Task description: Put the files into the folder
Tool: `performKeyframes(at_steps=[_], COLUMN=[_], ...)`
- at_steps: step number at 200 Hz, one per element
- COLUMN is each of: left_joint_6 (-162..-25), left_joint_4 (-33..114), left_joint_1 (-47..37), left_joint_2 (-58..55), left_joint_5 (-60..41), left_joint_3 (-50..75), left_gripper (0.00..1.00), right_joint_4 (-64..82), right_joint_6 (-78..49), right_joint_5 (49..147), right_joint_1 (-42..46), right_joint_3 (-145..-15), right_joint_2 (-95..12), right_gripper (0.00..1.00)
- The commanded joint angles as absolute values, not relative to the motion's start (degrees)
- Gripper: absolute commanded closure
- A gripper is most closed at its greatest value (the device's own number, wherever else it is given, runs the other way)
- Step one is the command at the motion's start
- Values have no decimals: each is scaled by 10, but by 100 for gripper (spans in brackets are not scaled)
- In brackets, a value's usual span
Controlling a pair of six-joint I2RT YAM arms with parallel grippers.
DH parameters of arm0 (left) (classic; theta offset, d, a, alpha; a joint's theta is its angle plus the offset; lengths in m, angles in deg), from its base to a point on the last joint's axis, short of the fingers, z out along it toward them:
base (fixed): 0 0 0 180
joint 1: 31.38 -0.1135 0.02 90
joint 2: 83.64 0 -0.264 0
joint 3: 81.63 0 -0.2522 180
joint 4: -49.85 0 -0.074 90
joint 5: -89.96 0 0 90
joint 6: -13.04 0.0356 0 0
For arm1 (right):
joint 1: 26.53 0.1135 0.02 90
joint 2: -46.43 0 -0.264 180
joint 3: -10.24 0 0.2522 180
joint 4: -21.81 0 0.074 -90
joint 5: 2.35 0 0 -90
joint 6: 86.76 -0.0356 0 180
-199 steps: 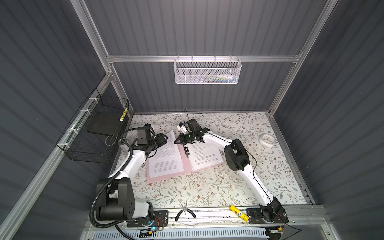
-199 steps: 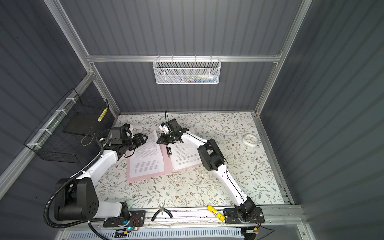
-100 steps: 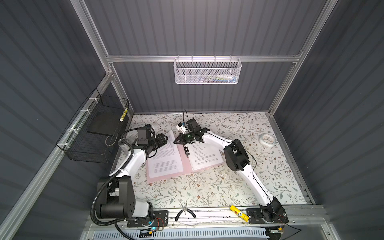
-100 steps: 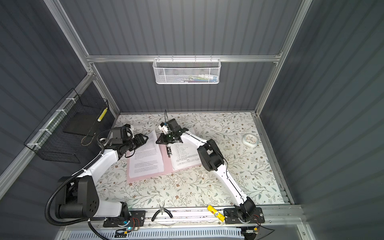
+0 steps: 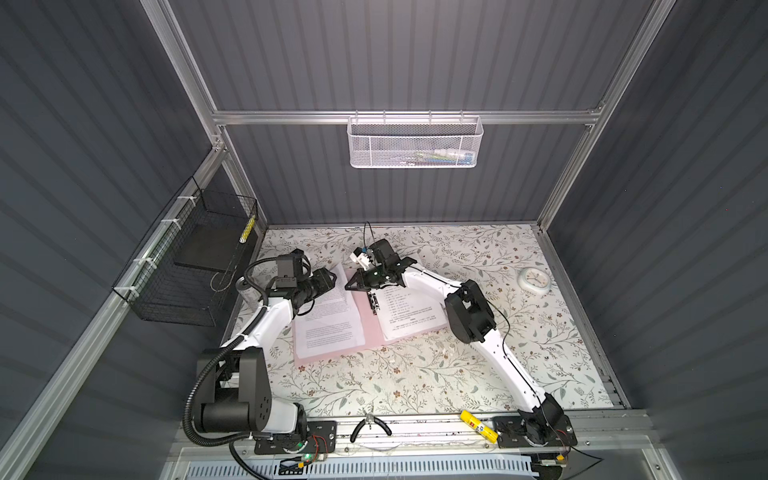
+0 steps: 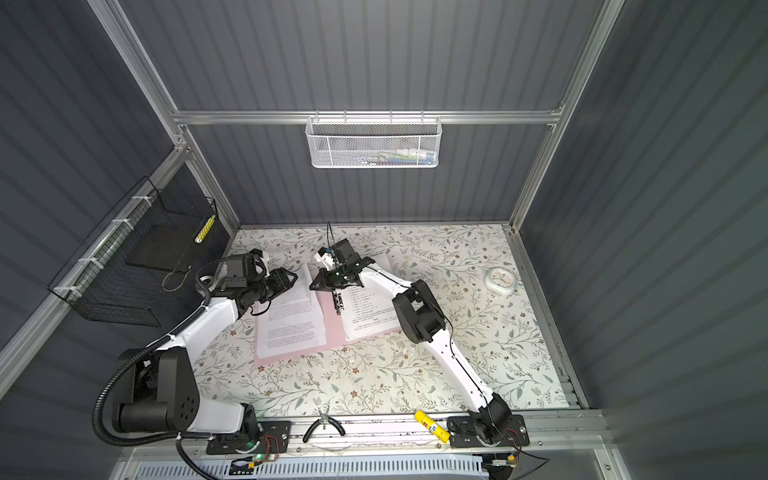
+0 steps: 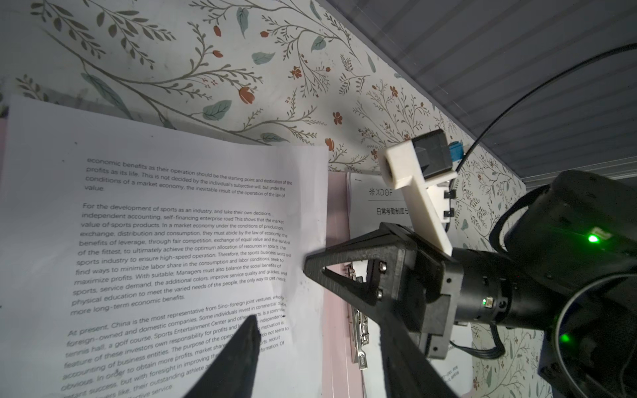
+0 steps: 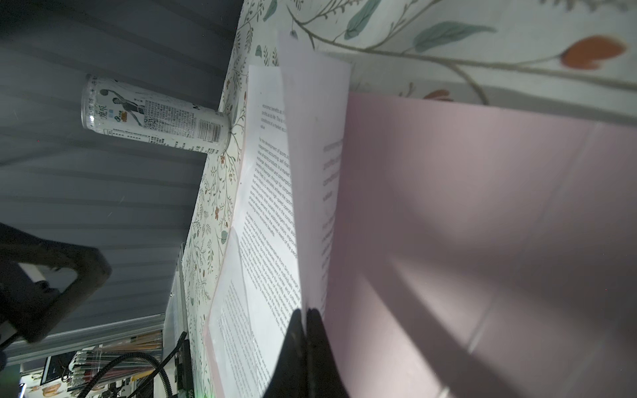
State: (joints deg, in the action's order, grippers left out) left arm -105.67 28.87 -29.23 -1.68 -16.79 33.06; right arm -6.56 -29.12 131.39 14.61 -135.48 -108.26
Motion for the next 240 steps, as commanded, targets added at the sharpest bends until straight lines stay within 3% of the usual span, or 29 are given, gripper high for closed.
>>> performKeyframes(at_steps=[1,110,142,177,196,240], left_joint_6=[-1049,-1038,-1042,-1039,-1047,-1056], left_joint_4=[296,289,278,222,209,232], left_joint_1=[-295,-295,-294,-295,-299,-328], left_joint_2=[-14,-14,-27,-51,-45,15], left_joint_5=[-179,-168,-143,-25,34,80], left_joint_3=[323,322,326,324,332,339], left_gripper=[43,43,35,21,19,19], right_joint_4=[-63,-99,-97,-108,-114,-136], right_joint_6=[-295,-258,-265,-261,-257,-226], right_joint_5=[1329,1332,1345,1339,1328,1230], right_joint_1=[153,118,121,118,105,39], right_joint_3=[-1346,-1351,-1348,-1341,-1314,-1175], right_joint_2=[-1085,-1062,-1068,-1050,-1013,-864], right_gripper=[100,100,100,55,49,43])
